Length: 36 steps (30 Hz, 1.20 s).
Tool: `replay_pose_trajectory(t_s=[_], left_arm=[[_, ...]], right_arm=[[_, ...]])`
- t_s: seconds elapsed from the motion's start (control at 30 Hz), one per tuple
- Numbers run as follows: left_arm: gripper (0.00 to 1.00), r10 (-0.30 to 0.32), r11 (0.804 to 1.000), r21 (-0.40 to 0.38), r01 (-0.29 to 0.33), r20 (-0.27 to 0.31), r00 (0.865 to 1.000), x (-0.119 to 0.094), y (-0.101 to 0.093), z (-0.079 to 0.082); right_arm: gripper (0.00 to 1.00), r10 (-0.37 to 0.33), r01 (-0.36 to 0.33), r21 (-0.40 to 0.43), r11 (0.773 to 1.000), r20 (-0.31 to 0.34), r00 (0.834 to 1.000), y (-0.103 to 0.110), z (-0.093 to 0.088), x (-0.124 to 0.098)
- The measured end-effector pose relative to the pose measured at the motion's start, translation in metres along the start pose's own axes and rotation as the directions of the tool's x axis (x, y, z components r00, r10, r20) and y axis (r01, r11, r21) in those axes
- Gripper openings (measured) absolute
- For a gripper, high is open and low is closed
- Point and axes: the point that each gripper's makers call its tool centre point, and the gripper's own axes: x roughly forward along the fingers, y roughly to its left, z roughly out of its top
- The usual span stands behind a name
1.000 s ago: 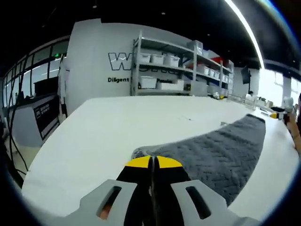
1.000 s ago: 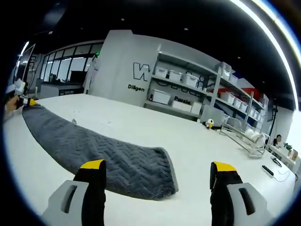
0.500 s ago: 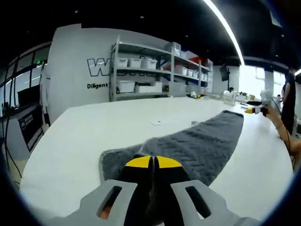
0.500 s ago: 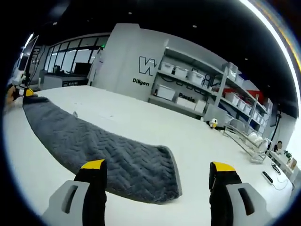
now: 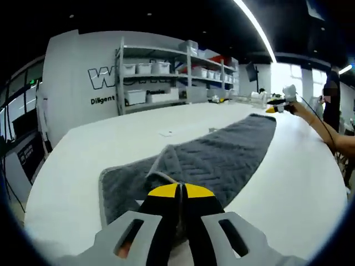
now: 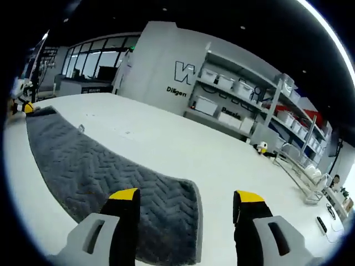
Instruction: Open the folded towel by lifting each exposed corner and separating the folded layers until the towel lies flat within the target outline without major curled edges
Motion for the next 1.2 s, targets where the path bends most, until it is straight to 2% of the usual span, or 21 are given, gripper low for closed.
replay_pose_trajectory(t_s=[0.07, 0.2, 0.37, 0.5, 0.57, 0.67, 0.77, 0.83, 1.03, 1.2], left_arm=[[0.02, 0.005, 1.000, 0.005, -0.005, -0.001, 1.000, -0.001, 0.001, 0.000], [0.02, 0.025, 0.999, 0.036, -0.024, -0.012, 1.000, -0.001, 0.001, -0.002], [0.02, 0.036, 0.999, 0.040, -0.035, -0.023, 0.999, -0.001, 0.005, -0.006], [0.02, 0.036, 0.999, 0.036, -0.035, -0.020, 0.999, -0.001, 0.007, -0.005], [0.02, 0.037, 0.999, 0.034, -0.036, -0.021, 0.999, -0.001, 0.008, -0.006], [0.02, 0.034, 0.999, 0.033, -0.034, -0.023, 0.999, 0.000, 0.006, -0.008], [0.02, 0.037, 0.999, 0.037, -0.036, -0.026, 0.999, 0.000, 0.008, -0.008], [0.02, 0.039, 0.999, 0.039, -0.038, -0.028, 0.999, 0.000, 0.007, -0.008], [0.02, 0.043, 0.998, 0.038, -0.042, -0.025, 0.999, 0.001, 0.010, -0.006], [0.03, 0.055, 0.997, 0.050, -0.054, -0.016, 0.998, 0.001, 0.010, -0.005]], right_arm=[[0.66, 0.017, -0.017, -0.008, 1.000, -0.003, 1.000, 0.000, -0.005, 0.010], [0.57, 0.035, -0.037, -0.034, 0.999, -0.034, 0.999, 0.001, -0.022, 0.027], [0.51, 0.059, -0.058, 0.033, 0.998, -0.044, 0.997, -0.006, -0.033, 0.047], [0.33, 0.046, -0.045, 0.040, 0.998, -0.026, 0.999, -0.008, -0.032, 0.054], [0.31, 0.046, -0.045, 0.039, 0.998, -0.026, 0.999, -0.008, -0.032, 0.058], [0.28, 0.059, -0.059, 0.001, 0.998, -0.079, 0.995, -0.004, -0.041, 0.064], [0.19, 0.062, -0.060, 0.021, 0.998, -0.075, 0.995, -0.003, -0.043, 0.066], [0.05, 0.053, -0.053, 0.006, 0.999, -0.060, 0.997, -0.004, -0.043, 0.068], [0.03, 0.041, -0.041, 0.007, 0.999, -0.031, 0.999, -0.005, -0.043, 0.064], [0.03, 0.023, -0.023, -0.029, 0.999, -0.004, 1.000, -0.005, -0.034, 0.055]])
